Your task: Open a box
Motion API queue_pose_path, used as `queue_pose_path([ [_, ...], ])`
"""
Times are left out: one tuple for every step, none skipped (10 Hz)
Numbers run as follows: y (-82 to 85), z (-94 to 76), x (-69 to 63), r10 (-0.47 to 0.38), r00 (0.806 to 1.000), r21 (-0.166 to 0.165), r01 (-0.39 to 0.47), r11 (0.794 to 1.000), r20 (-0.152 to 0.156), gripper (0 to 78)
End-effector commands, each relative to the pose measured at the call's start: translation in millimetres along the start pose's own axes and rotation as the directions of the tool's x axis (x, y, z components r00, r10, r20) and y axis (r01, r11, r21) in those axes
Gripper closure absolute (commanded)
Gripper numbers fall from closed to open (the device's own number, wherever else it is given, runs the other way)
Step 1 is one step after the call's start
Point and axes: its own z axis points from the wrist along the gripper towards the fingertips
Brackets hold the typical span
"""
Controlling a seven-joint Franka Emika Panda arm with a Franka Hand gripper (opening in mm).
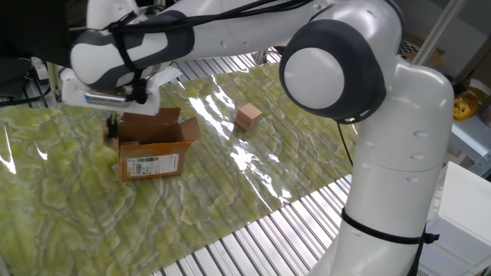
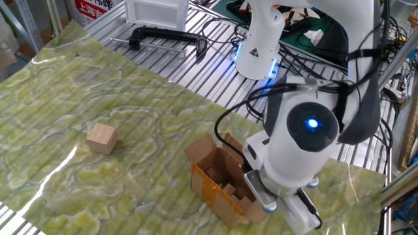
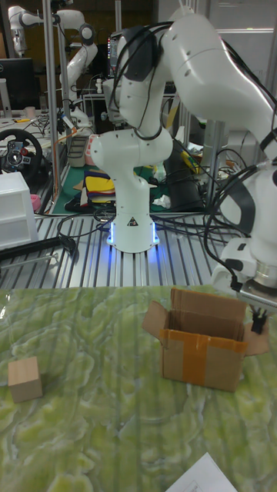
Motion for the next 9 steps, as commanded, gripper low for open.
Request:
queue_pose_path([
  [11.8, 13.9, -1.3, 0.025, 0.999, -0.009, -0.024, 1.0, 0.046, 77.6],
  [14.0, 18.9, -2.4, 0.028, 0.998, -0.01, -0.027, 1.0, 0.052, 77.6],
  [16.0, 23.4, -3.4, 0.029, 0.998, -0.008, -0.028, 1.0, 0.058, 77.6],
  [17.3, 26.6, -4.1, 0.026, 0.998, -0.003, -0.026, 1.0, 0.062, 77.6],
  [17.9, 28.2, -4.5, 0.026, 0.998, -0.002, -0.026, 1.0, 0.063, 77.6],
  [17.9, 28.2, -4.5, 0.026, 0.998, -0.002, -0.026, 1.0, 0.063, 77.6],
  [18.5, 29.8, -4.8, 0.026, 0.998, -0.002, -0.026, 1.0, 0.063, 77.6],
  [19.1, 31.5, -5.2, 0.028, 0.998, -0.001, -0.028, 1.0, 0.064, 77.6],
  [19.7, 33.1, -5.5, 0.029, 0.997, 0.002, -0.029, 1.0, 0.067, 77.6],
])
